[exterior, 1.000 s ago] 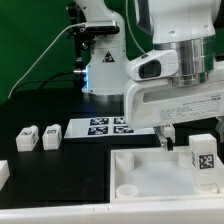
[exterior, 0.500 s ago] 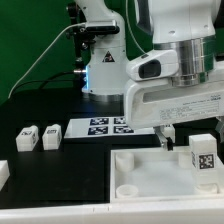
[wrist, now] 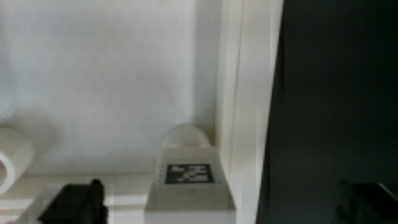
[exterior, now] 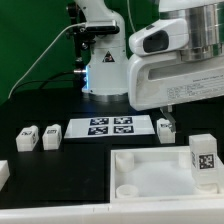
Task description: Assemble one leg
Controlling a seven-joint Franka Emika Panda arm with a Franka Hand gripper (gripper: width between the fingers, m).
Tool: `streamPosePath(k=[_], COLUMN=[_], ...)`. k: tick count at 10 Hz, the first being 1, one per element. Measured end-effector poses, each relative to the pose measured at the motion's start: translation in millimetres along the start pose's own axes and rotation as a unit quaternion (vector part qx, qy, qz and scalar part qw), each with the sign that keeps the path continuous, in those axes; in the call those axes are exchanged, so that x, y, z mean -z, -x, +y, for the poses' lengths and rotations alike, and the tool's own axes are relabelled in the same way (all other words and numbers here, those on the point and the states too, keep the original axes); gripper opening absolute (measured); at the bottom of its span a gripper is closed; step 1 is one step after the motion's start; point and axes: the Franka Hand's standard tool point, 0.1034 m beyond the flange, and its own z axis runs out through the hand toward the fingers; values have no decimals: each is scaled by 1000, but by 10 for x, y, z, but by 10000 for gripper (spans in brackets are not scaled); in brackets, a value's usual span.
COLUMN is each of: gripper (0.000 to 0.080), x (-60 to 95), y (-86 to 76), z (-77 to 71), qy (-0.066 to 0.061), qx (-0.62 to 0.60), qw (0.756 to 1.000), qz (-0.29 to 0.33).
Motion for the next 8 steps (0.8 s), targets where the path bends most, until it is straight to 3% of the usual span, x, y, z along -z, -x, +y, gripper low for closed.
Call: streamPosePath(k=[3, 5, 8], gripper=[649, 649, 649], x=[-21, -86, -154], y=[-71, -267, -383], z=[5, 50, 158], qy=[1, 2, 3], qx=[0, 3, -1], qw=[1000, 1000, 1000], qz=[17, 24, 22])
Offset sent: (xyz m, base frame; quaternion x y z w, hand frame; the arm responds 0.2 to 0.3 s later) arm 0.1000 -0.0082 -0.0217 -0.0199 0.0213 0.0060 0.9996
